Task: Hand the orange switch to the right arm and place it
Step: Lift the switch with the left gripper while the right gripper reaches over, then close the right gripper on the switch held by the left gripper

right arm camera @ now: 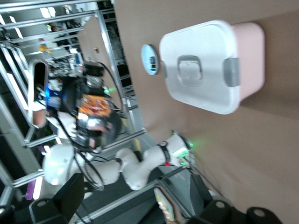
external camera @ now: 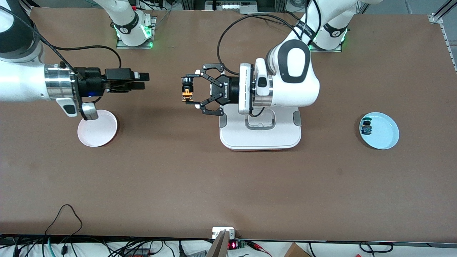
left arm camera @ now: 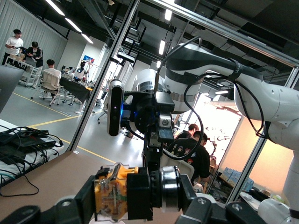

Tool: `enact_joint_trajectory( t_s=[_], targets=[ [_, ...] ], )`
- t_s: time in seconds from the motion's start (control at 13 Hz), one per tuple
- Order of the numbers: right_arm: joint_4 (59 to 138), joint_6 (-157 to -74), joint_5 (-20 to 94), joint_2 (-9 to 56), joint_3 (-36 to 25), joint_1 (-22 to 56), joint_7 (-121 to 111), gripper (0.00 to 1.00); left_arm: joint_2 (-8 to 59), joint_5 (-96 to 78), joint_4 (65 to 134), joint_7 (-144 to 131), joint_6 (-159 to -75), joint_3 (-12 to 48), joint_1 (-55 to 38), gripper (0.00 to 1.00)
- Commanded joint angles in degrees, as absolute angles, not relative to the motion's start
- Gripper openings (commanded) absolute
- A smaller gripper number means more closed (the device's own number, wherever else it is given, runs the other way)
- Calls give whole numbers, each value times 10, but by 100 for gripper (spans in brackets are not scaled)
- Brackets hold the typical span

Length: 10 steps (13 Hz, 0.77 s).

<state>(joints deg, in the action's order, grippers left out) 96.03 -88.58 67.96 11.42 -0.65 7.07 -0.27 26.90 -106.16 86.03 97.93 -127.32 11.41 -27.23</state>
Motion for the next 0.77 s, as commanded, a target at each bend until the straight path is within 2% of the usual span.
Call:
enact_joint_trajectory(
  t_s=[0.0,0.31,0.69],
  targets=[
    [955,-896,769,141,-8,78,39,100,258,-1076,867,1031,-1302,105,-294,0],
    [955,-888,818,172,-7,83,47,100,252,-1080,866,1031,-1320,115,-298,0],
    [955,-886,842,170,-6,115,47,100,252,-1079,866,1031,-1320,114,-298,0]
  ],
)
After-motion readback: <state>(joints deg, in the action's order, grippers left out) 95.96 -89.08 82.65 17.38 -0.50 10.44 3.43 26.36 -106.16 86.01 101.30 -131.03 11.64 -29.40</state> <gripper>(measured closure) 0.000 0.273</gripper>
